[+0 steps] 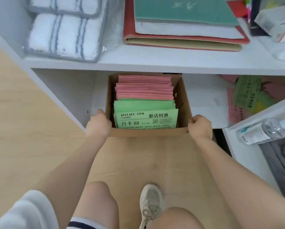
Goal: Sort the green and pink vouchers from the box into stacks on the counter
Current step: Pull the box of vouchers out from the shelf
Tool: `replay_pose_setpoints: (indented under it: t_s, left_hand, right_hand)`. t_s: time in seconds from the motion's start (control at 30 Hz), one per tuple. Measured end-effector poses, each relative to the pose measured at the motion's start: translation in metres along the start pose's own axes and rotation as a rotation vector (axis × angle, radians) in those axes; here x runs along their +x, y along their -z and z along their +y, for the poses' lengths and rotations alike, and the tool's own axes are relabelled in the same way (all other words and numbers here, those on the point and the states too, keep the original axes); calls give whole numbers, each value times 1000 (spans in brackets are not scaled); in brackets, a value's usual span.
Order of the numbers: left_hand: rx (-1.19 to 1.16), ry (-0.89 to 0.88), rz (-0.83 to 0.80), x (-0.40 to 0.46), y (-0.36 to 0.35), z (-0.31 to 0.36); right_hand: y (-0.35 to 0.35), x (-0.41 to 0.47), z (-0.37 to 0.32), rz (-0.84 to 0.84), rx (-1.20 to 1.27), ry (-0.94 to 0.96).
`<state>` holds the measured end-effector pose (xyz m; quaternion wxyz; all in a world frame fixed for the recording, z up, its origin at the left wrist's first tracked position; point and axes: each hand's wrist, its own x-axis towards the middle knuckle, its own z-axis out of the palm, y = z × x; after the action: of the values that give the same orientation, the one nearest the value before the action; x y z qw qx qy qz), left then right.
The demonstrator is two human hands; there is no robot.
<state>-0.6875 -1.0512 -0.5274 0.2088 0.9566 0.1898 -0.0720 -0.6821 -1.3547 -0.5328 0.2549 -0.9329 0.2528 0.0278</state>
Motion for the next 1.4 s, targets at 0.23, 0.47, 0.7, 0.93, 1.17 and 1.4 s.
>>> replay_pose_setpoints:
  t_s: [0.23,0.47,0.7,0.93,1.17,1.4]
  left_hand:
    - [-83,-8,-80,-25,6,-17]
    - [130,-81,-70,38,20,5]
    - [182,-57,-144,49,10,3]
    - [112,-65,-121,17,28,-4]
    - [154,-99,-256,-83,92,-3]
    - [194,-261,-356,-195,225,40]
  right_hand:
    - [11,-22,13,-64,-12,-17]
    - [12,35,-21,-78,-75,143]
    - [4,44,-27,-74,-387,186]
    - [25,4,-16,-96,-306,140]
    - [101,-101,11,-152,-279,-37]
    - [256,-250,14,-113,-226,-274]
